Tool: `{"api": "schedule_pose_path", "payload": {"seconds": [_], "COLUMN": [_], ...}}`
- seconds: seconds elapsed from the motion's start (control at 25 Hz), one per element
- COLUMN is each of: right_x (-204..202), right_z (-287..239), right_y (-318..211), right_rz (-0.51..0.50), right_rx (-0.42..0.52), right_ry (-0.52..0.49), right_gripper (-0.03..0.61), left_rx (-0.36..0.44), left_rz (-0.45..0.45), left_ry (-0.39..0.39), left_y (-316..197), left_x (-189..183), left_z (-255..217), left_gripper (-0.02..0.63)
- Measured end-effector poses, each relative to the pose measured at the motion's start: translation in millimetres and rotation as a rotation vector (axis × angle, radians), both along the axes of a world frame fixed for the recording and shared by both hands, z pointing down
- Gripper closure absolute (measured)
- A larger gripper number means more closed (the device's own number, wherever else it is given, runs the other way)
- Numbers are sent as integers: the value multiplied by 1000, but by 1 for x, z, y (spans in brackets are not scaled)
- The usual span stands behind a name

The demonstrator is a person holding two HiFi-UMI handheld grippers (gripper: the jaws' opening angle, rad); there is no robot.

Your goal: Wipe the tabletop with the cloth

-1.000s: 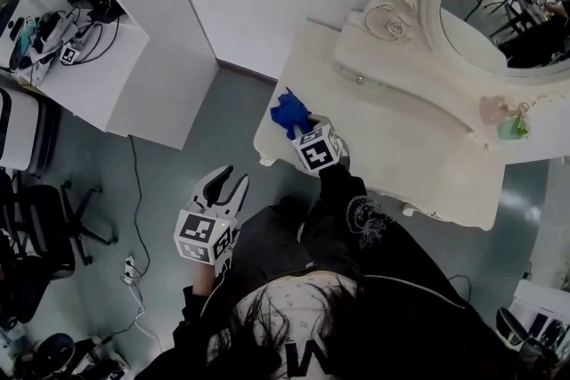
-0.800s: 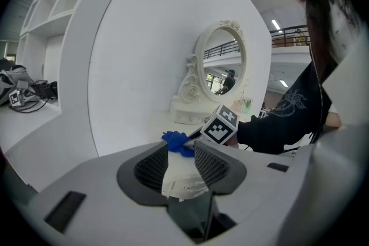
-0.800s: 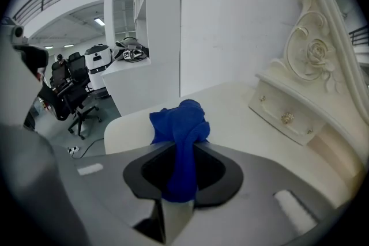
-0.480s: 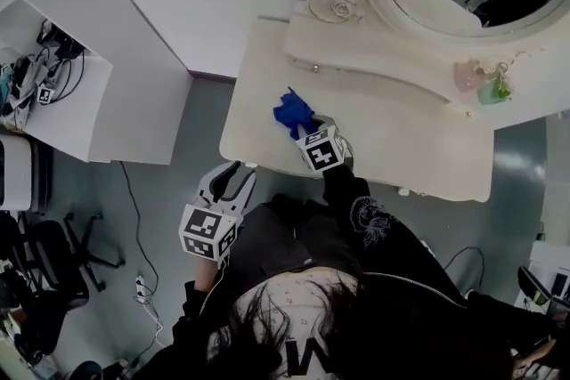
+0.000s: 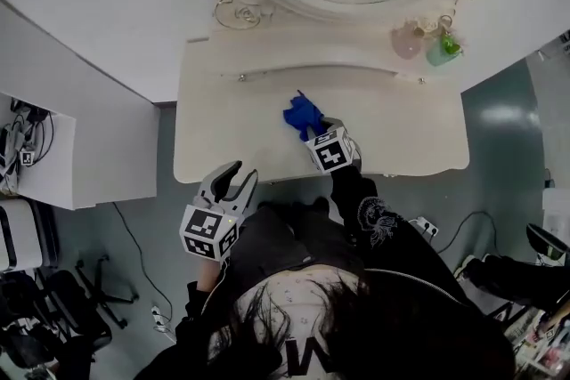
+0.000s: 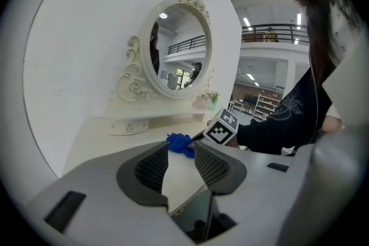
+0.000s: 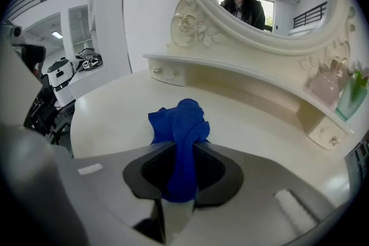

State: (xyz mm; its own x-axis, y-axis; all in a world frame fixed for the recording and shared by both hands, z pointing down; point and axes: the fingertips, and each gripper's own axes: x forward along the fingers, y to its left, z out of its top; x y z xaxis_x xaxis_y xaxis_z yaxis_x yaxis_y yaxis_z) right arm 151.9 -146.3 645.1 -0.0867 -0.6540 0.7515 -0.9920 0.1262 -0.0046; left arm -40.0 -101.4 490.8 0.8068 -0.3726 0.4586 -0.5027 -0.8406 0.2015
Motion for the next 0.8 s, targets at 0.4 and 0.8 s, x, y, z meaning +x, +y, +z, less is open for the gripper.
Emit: {"api": "schedule_pose_path", "payload": {"seconds": [0.4,0.8], "right_x": [156,294], "right_z": [1,6], "right_y": [73,156], "right_rz": [178,360], "right_rx": [-8,-34], "right_ry": [31,89], "right_gripper": [491,491], "left_rx": [-9,-4], "left_rz": [89,175], "left_ry": [33,48], "left_y": [26,52], "left_x": [111,196], "left_z": [0,1], "left_gripper": [471,471]}}
